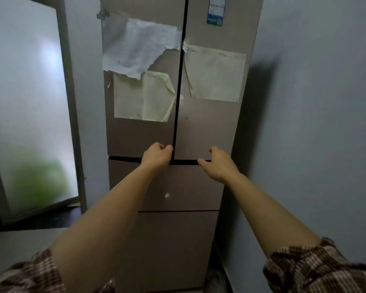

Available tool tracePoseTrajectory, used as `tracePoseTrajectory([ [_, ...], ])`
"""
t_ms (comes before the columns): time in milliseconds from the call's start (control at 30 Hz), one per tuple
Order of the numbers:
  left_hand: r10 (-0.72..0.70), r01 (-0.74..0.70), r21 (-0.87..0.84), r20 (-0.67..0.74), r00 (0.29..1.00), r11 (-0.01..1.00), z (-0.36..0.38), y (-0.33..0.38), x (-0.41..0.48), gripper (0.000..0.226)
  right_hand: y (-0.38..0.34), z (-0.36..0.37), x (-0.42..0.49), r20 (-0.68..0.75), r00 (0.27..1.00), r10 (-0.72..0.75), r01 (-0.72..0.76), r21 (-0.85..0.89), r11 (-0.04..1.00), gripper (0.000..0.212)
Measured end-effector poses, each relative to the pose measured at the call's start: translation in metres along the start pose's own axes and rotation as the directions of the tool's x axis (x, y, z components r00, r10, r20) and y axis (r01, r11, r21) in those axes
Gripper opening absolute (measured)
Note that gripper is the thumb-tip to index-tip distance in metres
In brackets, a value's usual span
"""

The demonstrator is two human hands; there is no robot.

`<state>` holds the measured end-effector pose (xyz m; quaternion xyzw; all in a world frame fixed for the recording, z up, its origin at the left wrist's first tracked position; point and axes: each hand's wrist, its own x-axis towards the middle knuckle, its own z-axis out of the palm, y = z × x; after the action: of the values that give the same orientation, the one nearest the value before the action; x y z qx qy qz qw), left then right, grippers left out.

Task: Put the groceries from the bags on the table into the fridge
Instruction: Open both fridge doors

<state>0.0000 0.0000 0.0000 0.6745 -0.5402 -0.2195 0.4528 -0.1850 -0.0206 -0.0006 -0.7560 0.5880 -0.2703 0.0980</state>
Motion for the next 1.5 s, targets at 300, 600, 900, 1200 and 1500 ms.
tracePoseTrajectory([
  [300, -0.338, 0.337, -0.396, 0.069, 0.939, 0.854, 0.087, -0.067, 0.121, 0.041, 0.052, 0.082, 0.118, 0.131, 0.983, 0.129, -0.167, 0.346, 0.923, 0.05],
  [600, -0.584, 0.476, -0.742, 0.142, 0.799, 0.471, 0.129, -0.124, 0.235, 0.065, 0.069, 0.185, 0.233, 0.368, 0.85, 0.376, -0.526, 0.622, 0.581, 0.06],
  [900, -0.507, 0.339, -0.924, 0.21, 0.836, 0.177, 0.138, -0.15, 0.27, 0.048, 0.061, 0.229, 0.273, 0.515, 0.771, 0.375, -0.43, 0.855, -0.29, 0.066],
  [1200, -0.452, 0.358, -0.931, 0.292, 0.843, 0.065, 0.14, -0.134, 0.269, 0.07, 0.057, 0.234, 0.277, 0.496, 0.795, 0.348, -0.453, 0.868, -0.203, 0.058],
  [1500, -0.524, 0.367, -0.897, 0.195, 0.829, 0.247, 0.138, -0.137, 0.256, 0.072, 0.066, 0.23, 0.254, 0.457, 0.785, 0.418, -0.465, 0.881, -0.09, 0.051],
])
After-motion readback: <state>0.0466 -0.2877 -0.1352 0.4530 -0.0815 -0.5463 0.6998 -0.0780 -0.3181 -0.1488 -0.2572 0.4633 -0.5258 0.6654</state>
